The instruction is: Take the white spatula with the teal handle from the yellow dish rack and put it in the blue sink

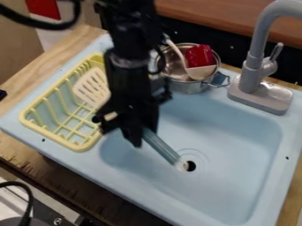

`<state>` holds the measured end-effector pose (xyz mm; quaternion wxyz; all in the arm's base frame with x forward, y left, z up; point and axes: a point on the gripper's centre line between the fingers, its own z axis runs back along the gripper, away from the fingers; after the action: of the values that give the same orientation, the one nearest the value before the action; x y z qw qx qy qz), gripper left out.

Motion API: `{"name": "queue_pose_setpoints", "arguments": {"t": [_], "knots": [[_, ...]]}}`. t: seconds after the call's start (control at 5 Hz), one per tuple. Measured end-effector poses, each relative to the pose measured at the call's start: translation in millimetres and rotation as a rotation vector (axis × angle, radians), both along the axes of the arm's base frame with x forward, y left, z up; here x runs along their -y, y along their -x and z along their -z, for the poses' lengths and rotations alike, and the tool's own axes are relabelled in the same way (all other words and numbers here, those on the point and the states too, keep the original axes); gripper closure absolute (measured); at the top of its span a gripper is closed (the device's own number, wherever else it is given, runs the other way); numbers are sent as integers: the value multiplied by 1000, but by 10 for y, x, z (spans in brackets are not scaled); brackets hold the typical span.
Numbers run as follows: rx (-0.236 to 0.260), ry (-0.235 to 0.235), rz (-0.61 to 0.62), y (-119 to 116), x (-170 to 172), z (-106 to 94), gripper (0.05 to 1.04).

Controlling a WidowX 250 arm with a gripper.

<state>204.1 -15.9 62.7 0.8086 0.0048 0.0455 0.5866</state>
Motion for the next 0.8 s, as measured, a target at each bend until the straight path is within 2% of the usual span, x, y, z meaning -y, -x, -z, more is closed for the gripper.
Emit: {"name": "queue_pose_setpoints", "arguments": {"t": [0.2,0.4,0.6,0.8], "knots": [[10,1,-67,-4,222,124,851],[-3,14,-177,-9,425,235,851],[-36,0,-239,-21,494,315,851],[-47,-13,-293,-24,572,382,851]]}}
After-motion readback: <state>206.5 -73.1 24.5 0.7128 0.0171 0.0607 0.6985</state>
